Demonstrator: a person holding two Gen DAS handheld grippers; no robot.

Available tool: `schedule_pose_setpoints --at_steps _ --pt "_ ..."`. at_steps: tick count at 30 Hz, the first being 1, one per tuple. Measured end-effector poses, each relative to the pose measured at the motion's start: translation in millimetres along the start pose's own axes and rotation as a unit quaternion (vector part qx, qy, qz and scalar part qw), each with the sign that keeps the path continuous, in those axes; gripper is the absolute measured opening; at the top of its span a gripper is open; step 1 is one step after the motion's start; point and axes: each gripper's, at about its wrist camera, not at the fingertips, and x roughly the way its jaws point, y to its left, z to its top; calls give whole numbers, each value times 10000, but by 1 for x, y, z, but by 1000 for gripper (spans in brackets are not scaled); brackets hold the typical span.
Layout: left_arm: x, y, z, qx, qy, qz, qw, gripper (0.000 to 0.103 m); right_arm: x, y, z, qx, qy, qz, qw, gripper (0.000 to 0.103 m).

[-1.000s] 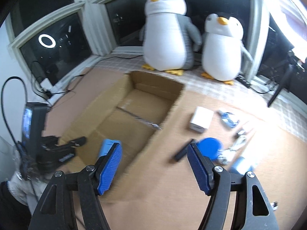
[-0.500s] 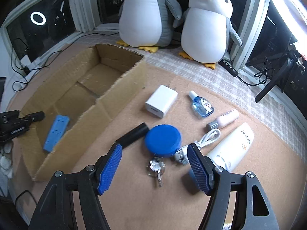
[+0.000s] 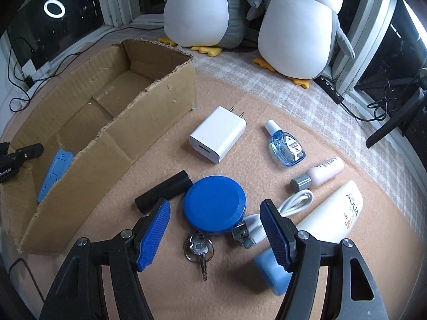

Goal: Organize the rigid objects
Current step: 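Move the right gripper to the blue round disc and grasp it, then carry the blue disc into the box and release it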

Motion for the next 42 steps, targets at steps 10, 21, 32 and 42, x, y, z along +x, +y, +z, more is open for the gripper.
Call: schedule_pose_setpoints --at_steps 10,21,32,42 --pt "0 -1 0 -12 1 4 10000 16 13 3 3 -95 188 25 9998 47" --pt "1 -1 0 -16 3 5 10000 16 11 2 3 7 168 91 9998 46" --pt "0 -1 0 -12 1 5 10000 16 -13 -4 0 214 -78 125 9997 46" --pt "1 -2 1 -26 -11 -8 10000 16 -53 19 16 311 -547 367 9973 46"
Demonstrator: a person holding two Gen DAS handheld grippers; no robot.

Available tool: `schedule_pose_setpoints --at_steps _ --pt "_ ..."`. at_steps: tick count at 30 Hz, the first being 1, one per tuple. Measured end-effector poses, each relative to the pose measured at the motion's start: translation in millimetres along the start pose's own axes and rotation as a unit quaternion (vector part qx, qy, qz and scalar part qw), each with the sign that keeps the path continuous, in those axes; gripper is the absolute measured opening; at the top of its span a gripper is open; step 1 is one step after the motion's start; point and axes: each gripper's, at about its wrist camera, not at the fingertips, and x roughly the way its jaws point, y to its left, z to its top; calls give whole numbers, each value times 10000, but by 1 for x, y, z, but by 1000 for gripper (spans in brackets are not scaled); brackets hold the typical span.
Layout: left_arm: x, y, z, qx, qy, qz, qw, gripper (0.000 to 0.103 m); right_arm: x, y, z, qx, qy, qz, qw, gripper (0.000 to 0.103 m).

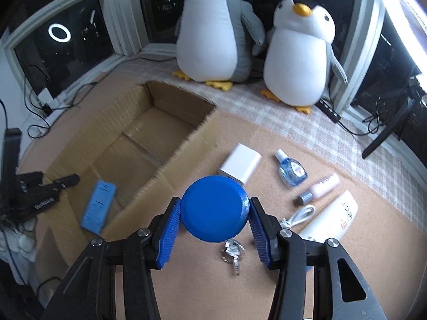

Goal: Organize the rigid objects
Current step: 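Carry the blue disc into the box and release it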

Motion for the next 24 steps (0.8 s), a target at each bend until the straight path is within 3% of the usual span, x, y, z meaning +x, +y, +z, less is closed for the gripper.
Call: schedule_pose_setpoints --at_steps 9,24 --pt "0 -1 0 -9 -13 -28 10000 16 -10 52 16 -189 -314 310 9988 46" --pt "1 0 2 -24 -21 -67 10000 16 23 98 22 -260 -166 499 9983 46"
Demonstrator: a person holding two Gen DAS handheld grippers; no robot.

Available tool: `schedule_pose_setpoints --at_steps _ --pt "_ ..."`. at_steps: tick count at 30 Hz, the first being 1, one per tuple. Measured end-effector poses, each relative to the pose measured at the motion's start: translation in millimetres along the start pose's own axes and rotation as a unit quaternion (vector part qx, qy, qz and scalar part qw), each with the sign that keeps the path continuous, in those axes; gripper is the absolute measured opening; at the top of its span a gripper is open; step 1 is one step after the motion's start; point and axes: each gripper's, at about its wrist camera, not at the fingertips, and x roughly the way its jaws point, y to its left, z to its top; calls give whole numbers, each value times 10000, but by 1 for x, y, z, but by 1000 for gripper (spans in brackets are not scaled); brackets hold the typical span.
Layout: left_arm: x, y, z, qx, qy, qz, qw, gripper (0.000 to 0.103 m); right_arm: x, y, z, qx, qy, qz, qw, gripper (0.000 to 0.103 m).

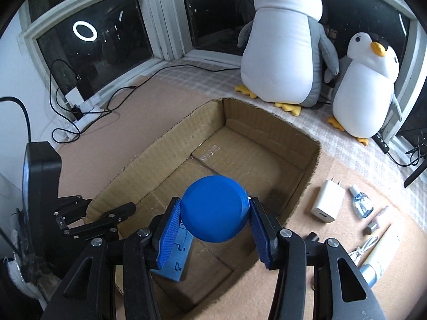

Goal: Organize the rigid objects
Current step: 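Carry the blue disc into the box and release it, then move the right gripper to the white AQUA sunscreen tube and grasp it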

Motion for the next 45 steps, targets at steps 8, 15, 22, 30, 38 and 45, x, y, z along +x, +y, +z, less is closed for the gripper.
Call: schedule_pose_setpoints --at_steps 8,15,22,30,38,45 --pt "0 0 0 -2 1 4 10000 16 10 4 -4 -7 84 -54 9999 46" --pt "0 0 0 0 -1 -5 10000 16 12 3 -4 4 105 -135 9999 47" --pt "0 0 0 6 -2 -4 10000 16 10 3 -3 -20 68 -219 9997 51" --pt "0 1 0 2 -4 -8 10000 16 3 0 -3 64 19 -258 9996 52" --pt "0 1 0 12 -5 -11 10000 16 -20 -23 -9 459 -126 -362 9982 55" --pt "-1 1 0 7 -5 -8 10000 16 -47 -68 -28 1106 -233 -705 9911 56"
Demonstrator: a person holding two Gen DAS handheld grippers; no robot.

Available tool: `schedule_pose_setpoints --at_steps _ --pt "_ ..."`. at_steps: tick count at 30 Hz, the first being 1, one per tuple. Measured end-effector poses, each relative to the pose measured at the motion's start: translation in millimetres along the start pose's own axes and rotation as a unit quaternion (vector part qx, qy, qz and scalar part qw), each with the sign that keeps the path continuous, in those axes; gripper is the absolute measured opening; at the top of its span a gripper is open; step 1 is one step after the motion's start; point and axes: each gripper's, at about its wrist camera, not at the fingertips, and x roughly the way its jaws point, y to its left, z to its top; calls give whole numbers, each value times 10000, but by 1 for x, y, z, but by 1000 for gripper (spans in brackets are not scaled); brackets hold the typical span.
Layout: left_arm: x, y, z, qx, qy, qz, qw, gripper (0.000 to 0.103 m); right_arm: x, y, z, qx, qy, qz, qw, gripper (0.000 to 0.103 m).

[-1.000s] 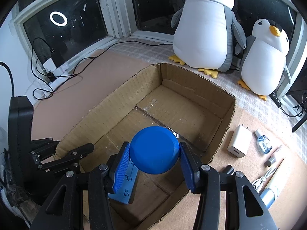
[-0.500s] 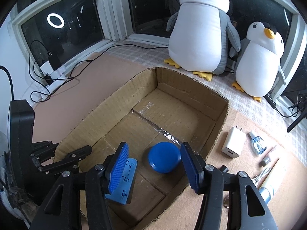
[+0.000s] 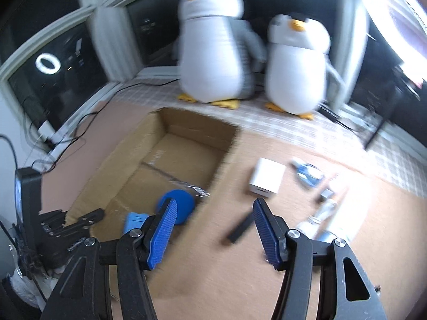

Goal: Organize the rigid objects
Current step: 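Move the right gripper to the white AQUA sunscreen tube and grasp it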

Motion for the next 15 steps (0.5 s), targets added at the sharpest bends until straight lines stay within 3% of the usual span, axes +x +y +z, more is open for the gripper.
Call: schedule_pose_setpoints --at_steps 8,15 --pt "0 0 0 4 3 0 10000 16 -4 -97 -20 1348 155 -818 9874 56" --pt "0 -1 0 -7 5 0 10000 16 16 -146 -29 2110 643 -875 9714 56"
